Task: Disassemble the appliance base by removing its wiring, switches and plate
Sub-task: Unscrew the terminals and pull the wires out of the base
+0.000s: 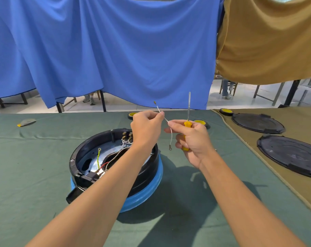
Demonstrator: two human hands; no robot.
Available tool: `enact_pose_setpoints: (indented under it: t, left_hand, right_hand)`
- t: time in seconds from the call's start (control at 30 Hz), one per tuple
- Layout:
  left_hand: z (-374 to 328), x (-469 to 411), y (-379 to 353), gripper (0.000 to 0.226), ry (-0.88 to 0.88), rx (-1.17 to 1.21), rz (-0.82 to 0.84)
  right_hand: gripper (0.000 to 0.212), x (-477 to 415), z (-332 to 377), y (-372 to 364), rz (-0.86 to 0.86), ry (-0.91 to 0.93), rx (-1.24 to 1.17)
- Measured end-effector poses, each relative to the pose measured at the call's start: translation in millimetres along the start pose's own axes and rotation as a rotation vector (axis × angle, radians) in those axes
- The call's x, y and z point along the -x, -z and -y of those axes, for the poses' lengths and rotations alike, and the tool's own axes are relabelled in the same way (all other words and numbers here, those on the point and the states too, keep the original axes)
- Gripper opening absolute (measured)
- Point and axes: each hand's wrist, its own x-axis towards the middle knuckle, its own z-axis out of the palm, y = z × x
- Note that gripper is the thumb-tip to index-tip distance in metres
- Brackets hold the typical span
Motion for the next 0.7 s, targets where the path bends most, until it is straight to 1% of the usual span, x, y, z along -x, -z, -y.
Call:
enact_pose_setpoints:
  t: [0.07, 0.13, 0.2, 0.27, 0.3, 0.33, 0.37, 0.4, 0.5, 0.6, 0.7]
  left_hand:
    - [5, 0, -2, 0.023, -0.028, -0.03, 0.031]
    - [10, 1, 0, 0.029, -0.099, -0.15, 0.112]
    - [18, 3, 4, 0.035, -0.205, -0.391, 0.219]
    - [26, 6, 9, 0.04, -0.355, -0.723, 0.387]
    - [29, 8, 10, 0.043, -0.408, -0.843, 0.483]
    - [31, 10, 11, 0.046, -0.429, -0.906, 0.559]
    - [33, 11, 11, 0.051, -0.427, -0.926, 0.6]
    - [35, 11, 11, 0.053, -0.426, -0.921, 0.605]
    - [41, 9, 11, 0.049, -0.471, -0.901, 0.564]
    - [43, 8, 10, 0.046, -0.496, -0.884, 0.543]
    - [44, 8, 10, 0.045, -0.497, -0.893, 0.523]
  right_hand:
    - [0.004, -2, -3, 4, -0.008, -0.001, 0.051]
    - [0.003, -6, -6, 10, -0.033, 0.009, 0.098]
    - [0.002, -9, -11, 18, -0.093, 0.04, 0.21]
    - [0.004, -12, -20, 28, -0.167, 0.05, 0.35]
    - [0.004, -13, -25, 33, -0.196, 0.034, 0.405]
    - [0.005, -13, -30, 38, -0.217, 0.011, 0.45]
    - [0.006, -14, -35, 42, -0.231, -0.011, 0.486]
    - [0.007, -15, -40, 45, -0.242, -0.024, 0.516]
    - [0.009, -19, -46, 48, -0.291, -0.015, 0.632]
    - [0.011, -22, -52, 47, -0.362, 0.008, 0.813]
    - [0.013, -23, -62, 46, -0.394, 0.03, 0.985]
